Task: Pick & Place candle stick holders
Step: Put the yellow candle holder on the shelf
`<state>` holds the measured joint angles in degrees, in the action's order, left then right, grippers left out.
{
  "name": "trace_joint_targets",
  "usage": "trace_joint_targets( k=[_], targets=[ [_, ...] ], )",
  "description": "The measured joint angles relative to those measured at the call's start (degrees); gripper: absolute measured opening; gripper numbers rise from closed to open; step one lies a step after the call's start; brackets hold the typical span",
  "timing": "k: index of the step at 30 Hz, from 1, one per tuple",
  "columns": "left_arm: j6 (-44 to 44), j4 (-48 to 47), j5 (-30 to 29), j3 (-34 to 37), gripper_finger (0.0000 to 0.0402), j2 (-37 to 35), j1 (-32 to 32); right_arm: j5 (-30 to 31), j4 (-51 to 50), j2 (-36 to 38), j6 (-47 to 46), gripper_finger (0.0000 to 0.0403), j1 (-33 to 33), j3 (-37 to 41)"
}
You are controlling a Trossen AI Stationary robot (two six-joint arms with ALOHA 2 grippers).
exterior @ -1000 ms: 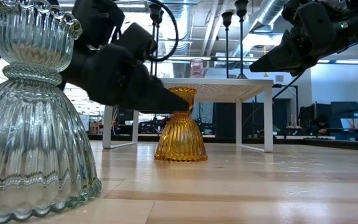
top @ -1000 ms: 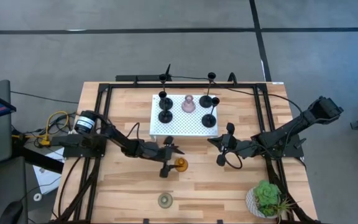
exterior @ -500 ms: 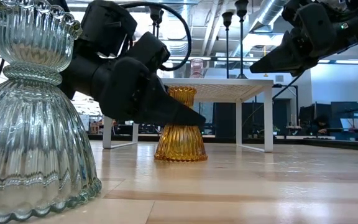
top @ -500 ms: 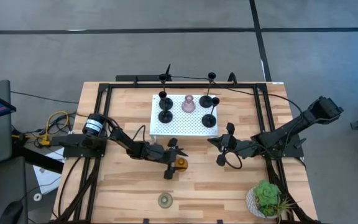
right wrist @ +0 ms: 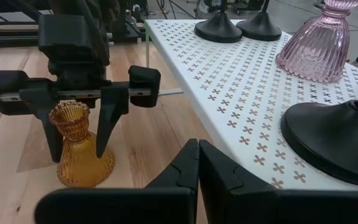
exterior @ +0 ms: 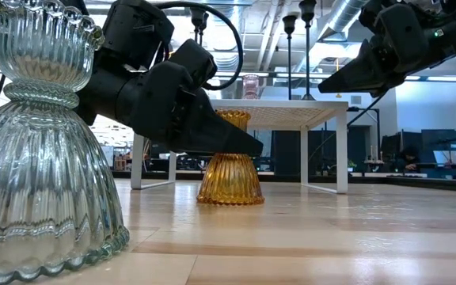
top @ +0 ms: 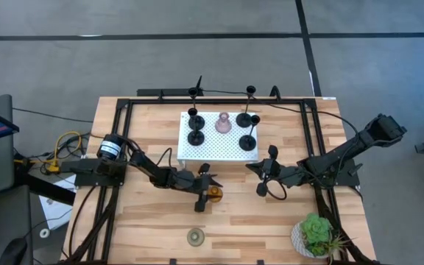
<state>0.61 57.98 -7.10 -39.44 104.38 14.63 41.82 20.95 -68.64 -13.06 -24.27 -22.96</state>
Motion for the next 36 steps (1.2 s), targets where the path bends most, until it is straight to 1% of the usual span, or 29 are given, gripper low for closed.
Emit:
trace_joint_targets(
  k=[5, 10, 20, 23, 26, 30, 34, 36],
  targets=[
    [0.1, 0.0, 0.0, 0.0, 0.0157, 0.0, 0.0, 0.0, 0.0, 0.0, 0.0, 0.0, 0.0, 0.0],
    [0.1, 0.4, -0.2, 0.0, 0.0139, 0.0, 0.0, 0.0, 0.0, 0.0, 0.0, 0.0, 0.0, 0.0],
    [4.6, -0.6, 0.0, 0.1, 0.0131, -1.7, 0.1, 0.0, 0.0, 0.0, 0.0, 0.0, 0.0, 0.0],
    [4.6, -0.5, -0.2, 0.1, 0.0131, -3.9, 0.4, 0.0, -0.4, 0.0, 0.0, 0.0, 0.0, 0.0],
    [4.7, -2.6, -0.4, 0.1, 0.0131, -7.0, 0.9, 0.0, -0.6, 0.0, 0.0, 0.0, 0.0, 0.0],
    [4.9, -6.0, -4.0, 0.0, 0.0131, -12.7, 1.5, 0.0, -0.6, 0.0, 0.0, 0.0, 0.0, 0.0],
    [5.8, -12.8, -6.2, -2.8, 0.013, -18.3, 1.5, 0.0, -0.7, 0.0, 0.0, 0.0, 0.0, 0.0],
    [5.0, -18.4, -7.5, -5.3, 0.013, -20.6, 1.5, 0.0, -0.9, 0.0, 0.0, 0.0, 0.0, 0.0]
  ],
)
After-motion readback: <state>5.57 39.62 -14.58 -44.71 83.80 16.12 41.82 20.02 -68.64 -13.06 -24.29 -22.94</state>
